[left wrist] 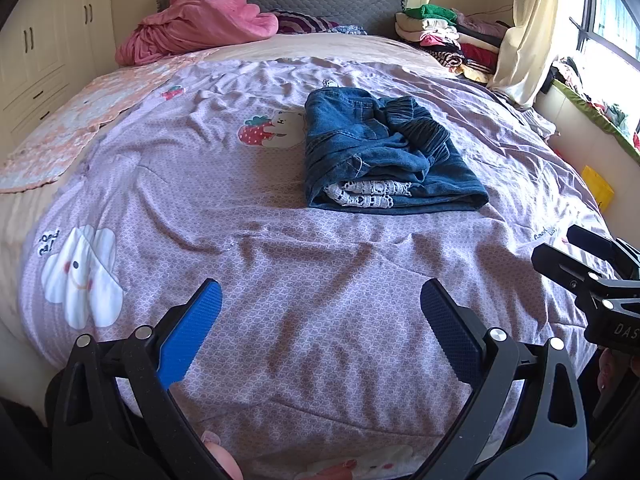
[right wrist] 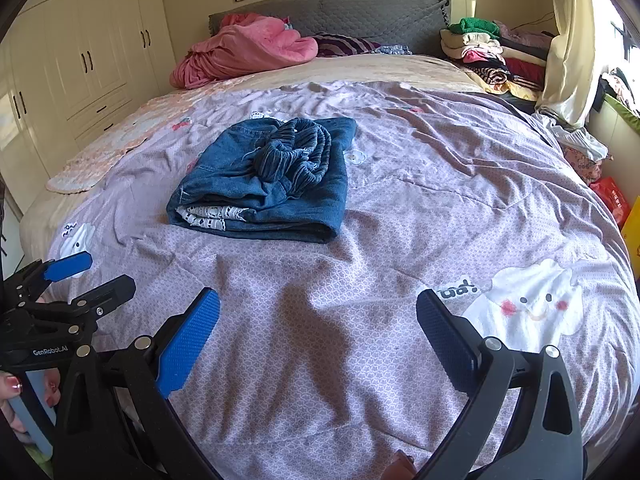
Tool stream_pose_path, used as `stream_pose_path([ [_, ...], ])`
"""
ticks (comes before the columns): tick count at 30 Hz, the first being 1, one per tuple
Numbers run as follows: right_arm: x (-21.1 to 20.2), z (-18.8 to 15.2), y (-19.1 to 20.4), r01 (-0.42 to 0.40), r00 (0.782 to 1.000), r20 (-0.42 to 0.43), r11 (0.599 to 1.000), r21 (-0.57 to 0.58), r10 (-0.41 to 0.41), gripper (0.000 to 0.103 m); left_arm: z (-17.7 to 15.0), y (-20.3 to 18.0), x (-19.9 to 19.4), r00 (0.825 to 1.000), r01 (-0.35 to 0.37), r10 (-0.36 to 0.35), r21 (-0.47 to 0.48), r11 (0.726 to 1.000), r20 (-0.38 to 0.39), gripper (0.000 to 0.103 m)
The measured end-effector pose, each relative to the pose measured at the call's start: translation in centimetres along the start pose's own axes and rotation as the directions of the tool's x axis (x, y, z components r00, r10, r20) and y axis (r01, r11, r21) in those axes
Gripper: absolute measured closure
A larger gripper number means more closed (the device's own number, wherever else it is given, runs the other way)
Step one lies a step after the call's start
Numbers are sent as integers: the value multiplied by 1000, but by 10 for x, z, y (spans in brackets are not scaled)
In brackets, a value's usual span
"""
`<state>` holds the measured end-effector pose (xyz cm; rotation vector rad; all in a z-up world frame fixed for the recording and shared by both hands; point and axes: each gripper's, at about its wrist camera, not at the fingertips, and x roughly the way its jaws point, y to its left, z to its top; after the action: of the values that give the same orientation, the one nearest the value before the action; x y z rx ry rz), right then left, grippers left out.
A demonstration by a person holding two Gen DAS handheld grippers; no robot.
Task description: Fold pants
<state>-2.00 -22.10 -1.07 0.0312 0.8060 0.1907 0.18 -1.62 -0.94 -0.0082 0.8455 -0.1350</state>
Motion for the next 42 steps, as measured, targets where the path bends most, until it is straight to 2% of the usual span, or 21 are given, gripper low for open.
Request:
stream_pose_path([
  [42, -5, 1, 1, 9, 1000, 6, 1000, -2, -9, 5, 1, 0, -4, 1000, 3, -3, -7, 1000, 2, 10],
])
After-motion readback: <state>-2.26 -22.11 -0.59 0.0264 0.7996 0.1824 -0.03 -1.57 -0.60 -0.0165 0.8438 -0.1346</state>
